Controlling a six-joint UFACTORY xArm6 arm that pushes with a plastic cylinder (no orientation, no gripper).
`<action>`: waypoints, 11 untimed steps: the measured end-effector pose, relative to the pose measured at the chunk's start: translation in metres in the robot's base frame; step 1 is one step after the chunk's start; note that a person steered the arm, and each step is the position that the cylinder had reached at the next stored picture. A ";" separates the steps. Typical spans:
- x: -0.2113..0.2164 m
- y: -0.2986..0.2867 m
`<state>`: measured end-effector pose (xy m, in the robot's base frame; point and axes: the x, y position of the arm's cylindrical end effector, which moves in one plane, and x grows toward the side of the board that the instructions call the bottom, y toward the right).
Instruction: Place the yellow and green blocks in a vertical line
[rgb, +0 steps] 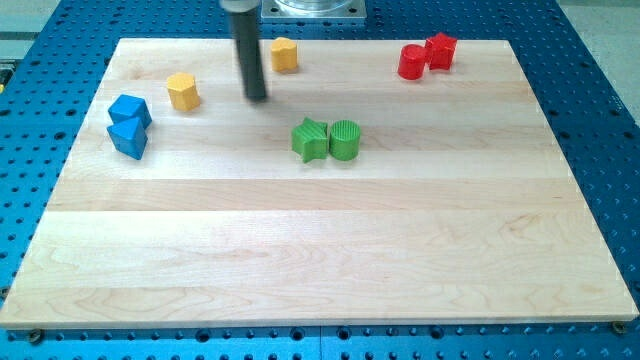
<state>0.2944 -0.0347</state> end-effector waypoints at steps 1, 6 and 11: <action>-0.038 0.089; -0.032 -0.057; -0.032 -0.141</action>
<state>0.2624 -0.1762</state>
